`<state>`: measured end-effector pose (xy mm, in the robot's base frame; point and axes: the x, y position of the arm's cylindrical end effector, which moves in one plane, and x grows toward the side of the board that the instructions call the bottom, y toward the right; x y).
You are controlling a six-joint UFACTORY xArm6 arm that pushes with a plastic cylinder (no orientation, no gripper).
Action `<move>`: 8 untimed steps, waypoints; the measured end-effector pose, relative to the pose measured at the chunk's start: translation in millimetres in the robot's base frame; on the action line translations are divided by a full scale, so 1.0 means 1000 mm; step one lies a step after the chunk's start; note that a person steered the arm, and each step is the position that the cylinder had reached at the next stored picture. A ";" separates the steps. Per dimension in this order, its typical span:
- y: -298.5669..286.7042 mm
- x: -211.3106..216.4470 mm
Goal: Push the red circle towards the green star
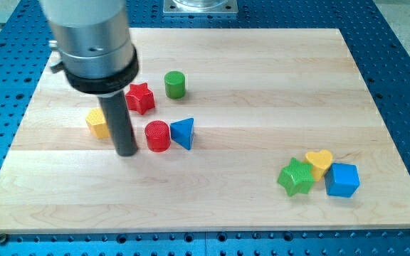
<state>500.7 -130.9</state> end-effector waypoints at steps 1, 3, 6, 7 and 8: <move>0.025 -0.021; 0.150 -0.002; 0.126 0.026; 0.105 0.062; 0.146 0.071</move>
